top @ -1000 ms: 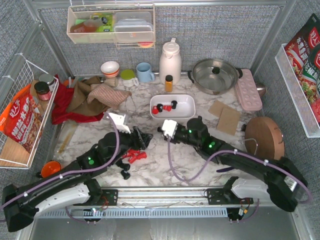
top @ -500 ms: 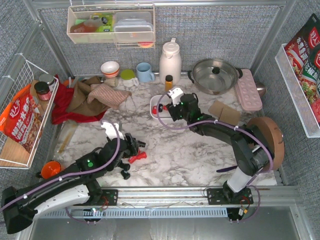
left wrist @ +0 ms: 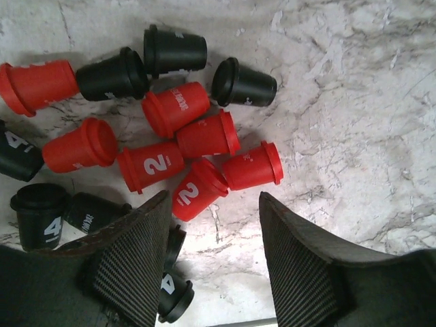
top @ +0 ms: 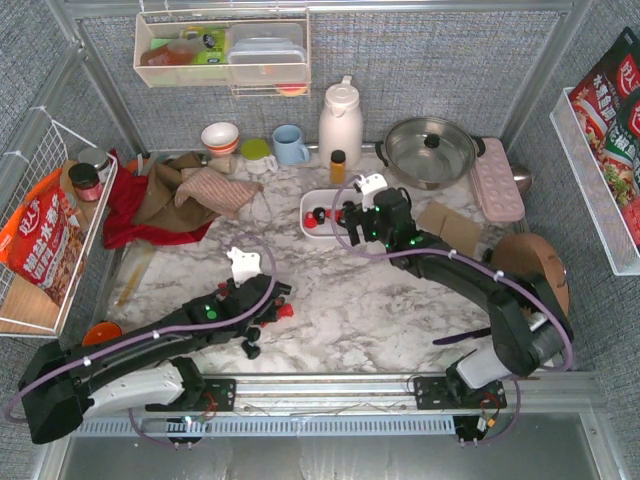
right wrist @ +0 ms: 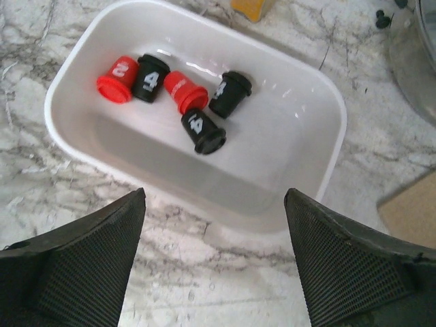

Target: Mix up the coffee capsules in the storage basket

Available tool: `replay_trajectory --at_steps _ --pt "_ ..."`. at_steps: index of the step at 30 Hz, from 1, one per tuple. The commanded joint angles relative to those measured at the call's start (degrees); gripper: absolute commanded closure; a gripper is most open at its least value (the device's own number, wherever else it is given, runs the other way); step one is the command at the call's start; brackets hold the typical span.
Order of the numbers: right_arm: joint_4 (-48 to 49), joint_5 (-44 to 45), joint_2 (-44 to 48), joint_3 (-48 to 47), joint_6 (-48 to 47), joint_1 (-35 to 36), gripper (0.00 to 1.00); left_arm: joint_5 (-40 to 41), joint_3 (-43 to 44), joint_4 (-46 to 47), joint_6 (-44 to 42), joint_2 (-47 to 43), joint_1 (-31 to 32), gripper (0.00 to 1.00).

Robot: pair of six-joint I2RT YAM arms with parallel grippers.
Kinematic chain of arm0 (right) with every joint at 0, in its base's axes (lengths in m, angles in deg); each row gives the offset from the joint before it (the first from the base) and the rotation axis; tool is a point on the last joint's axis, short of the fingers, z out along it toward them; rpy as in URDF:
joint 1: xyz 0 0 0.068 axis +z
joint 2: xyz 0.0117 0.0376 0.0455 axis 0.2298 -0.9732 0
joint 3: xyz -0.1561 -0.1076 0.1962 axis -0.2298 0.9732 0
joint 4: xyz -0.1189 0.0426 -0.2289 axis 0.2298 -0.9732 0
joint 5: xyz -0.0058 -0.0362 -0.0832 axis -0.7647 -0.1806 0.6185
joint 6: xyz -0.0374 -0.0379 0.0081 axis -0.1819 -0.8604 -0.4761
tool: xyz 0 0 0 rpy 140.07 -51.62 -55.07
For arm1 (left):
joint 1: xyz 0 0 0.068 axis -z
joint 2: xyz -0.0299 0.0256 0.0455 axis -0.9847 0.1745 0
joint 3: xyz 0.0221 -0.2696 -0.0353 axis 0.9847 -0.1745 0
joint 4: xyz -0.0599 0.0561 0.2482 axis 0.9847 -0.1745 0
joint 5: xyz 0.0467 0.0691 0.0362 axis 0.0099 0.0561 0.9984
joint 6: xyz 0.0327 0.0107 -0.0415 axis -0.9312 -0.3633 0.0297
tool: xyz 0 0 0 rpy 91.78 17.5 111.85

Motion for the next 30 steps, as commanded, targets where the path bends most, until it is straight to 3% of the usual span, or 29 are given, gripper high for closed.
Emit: replay_trajectory --at_steps 1,6,11,16,30 --pt "-2.8 -2.8 5.2 4.1 2.9 0.1 0.14 -3.4 0.0 0.7 -1.2 2.4 0.0 0.39" --pt "-2.9 -6.3 10.9 9.4 5.1 0.2 0.19 -8.9 0.9 5.2 -5.4 7.2 0.0 0.43" --pt "-1.8 -7.0 12.5 12.6 4.9 0.2 0.2 -13.1 -0.2 14.3 -15.4 12.1 0.0 0.44" --pt "-1.6 -8.1 12.6 13.2 4.8 0.2 0.21 -11.4 -0.3 17.6 -22.7 15.1 -0.1 0.45" --pt "-2.0 -9.9 12.9 13.1 5.2 0.2 0.21 -15.7 -1.5 17.7 -22.1 19.0 -1.1 0.47"
